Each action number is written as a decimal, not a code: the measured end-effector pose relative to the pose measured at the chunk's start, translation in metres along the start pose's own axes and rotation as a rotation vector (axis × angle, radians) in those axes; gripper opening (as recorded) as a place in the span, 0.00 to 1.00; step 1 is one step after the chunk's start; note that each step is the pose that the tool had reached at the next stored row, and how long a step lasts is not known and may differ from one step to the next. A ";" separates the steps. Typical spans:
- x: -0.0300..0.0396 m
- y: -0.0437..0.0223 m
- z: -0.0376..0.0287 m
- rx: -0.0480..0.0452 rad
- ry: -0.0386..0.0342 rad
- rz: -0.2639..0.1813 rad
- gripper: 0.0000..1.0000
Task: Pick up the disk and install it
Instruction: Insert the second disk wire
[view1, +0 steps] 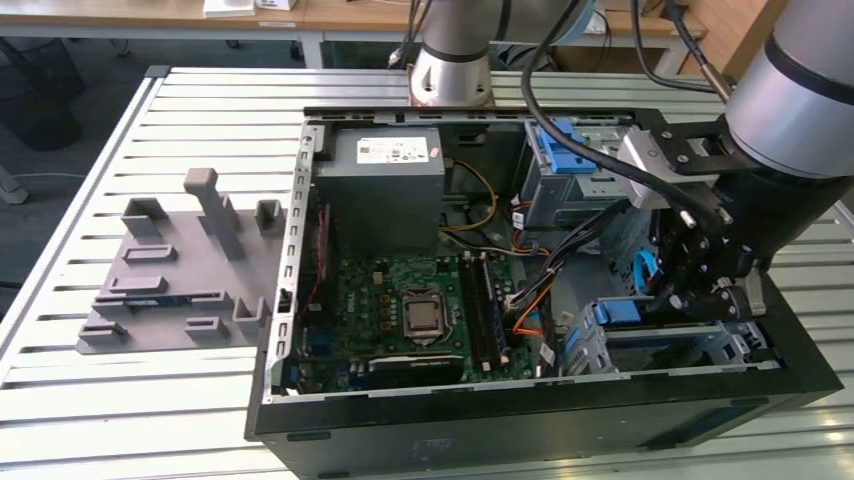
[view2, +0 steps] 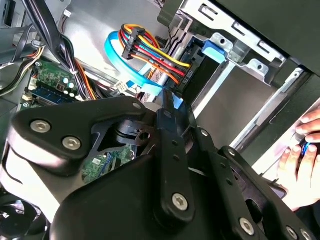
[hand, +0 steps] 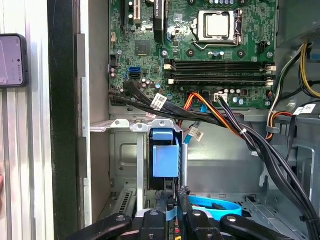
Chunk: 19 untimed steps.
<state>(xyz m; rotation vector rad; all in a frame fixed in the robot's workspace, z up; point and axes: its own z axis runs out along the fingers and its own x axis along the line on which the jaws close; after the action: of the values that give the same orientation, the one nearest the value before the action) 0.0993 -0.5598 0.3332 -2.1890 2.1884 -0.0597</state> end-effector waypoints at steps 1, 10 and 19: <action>0.0000 0.0000 -0.0006 -0.0001 0.0001 0.000 0.24; -0.0001 -0.0005 -0.0082 -0.0015 0.0000 0.000 0.24; -0.0001 -0.0007 -0.0117 -0.0028 0.0000 0.000 0.11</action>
<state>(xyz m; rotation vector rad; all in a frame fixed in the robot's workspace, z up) 0.0994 -0.5597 0.3449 -2.1904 2.1898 -0.0566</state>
